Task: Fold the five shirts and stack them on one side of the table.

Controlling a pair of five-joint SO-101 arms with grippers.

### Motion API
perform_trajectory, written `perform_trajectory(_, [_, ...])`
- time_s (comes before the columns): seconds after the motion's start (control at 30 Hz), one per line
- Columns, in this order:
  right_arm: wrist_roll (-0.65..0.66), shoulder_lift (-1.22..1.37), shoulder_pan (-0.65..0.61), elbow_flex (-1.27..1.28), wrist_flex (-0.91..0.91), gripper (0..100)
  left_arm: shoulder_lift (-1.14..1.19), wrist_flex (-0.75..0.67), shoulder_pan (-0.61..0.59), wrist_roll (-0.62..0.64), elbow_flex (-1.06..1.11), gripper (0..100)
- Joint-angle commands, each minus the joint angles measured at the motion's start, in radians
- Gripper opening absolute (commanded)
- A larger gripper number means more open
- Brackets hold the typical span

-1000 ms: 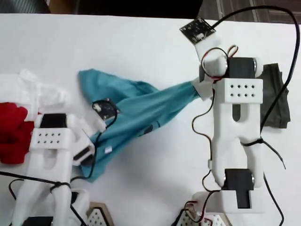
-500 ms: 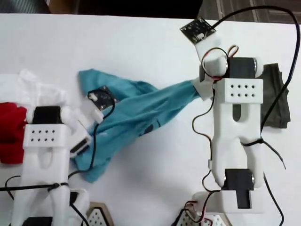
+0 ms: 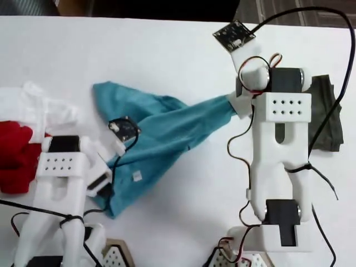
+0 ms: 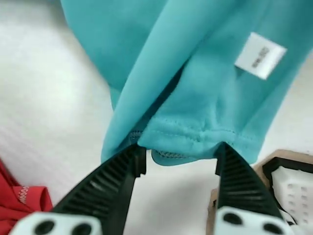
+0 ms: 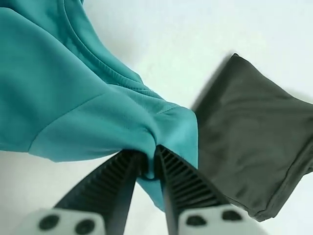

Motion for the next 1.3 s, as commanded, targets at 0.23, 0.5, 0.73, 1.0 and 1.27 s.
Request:
perform_trajectory(0.23, [0.0, -0.067, 0.008, -0.003, -0.013, 2.1, -0.028, 0.008, 0.003, 0.012, -0.03, 21])
perform_trajectory(0.5, [0.002, -0.062, 0.007, -0.006, -0.016, 2.1, -0.025, 0.287, 0.164, 0.064, -0.374, 24])
perform_trajectory(0.73, [0.003, -0.068, 0.007, -0.008, -0.013, 2.1, -0.02, 0.175, 0.295, 0.106, -0.193, 24])
perform_trajectory(1.0, [0.003, -0.068, 0.015, -0.008, -0.01, 2.1, -0.02, -0.012, 0.219, 0.095, -0.087, 24])
perform_trajectory(1.27, [0.003, -0.07, 0.008, -0.008, -0.01, 2.1, -0.018, -0.026, 0.161, 0.041, -0.079, 24])
